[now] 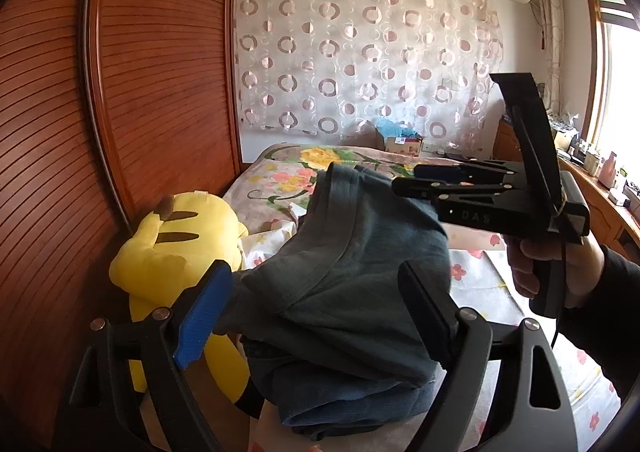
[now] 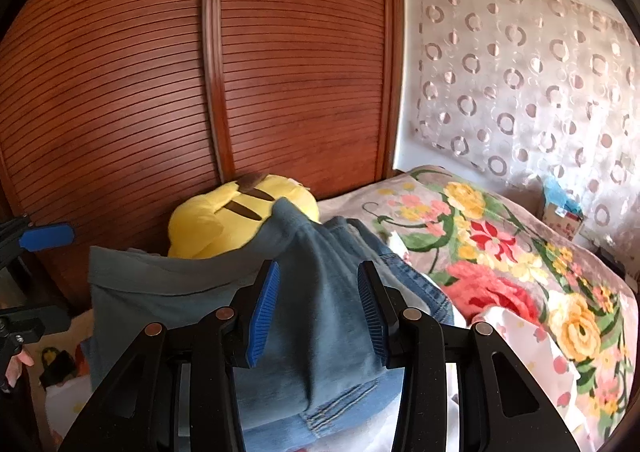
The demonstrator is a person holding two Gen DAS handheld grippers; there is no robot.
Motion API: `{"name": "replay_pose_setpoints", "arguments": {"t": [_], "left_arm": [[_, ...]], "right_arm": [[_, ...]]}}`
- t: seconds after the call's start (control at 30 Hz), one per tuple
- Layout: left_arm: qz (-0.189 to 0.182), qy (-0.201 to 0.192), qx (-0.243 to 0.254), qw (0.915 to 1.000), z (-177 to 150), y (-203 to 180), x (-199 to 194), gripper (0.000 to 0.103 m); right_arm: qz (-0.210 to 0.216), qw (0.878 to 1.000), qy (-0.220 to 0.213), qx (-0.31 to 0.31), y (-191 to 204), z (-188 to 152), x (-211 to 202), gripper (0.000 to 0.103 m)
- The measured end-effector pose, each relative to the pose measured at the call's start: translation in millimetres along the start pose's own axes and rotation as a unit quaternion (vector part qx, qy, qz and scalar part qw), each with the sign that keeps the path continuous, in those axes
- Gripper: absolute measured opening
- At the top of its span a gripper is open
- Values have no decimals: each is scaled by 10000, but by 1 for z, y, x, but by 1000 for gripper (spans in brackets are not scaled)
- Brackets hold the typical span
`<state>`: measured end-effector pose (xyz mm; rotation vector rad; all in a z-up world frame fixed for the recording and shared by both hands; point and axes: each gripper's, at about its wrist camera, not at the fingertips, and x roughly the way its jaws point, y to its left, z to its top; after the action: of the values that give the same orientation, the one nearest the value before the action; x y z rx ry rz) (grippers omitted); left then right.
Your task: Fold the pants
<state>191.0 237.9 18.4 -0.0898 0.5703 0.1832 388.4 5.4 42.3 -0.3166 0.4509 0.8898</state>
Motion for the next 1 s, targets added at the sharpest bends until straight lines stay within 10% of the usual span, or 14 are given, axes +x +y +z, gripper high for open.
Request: {"name": "replay_pose_setpoints", "arguments": {"t": [0.27, 1.0], "left_arm": [[77, 95, 59, 9999, -6, -2, 5, 86], [-34, 20, 231, 9997, -16, -32, -23, 86]], "right_arm": [[-634, 9973, 272, 261, -4, 0, 18, 42], [-464, 9974, -91, 541, 34, -34, -88, 47]]}}
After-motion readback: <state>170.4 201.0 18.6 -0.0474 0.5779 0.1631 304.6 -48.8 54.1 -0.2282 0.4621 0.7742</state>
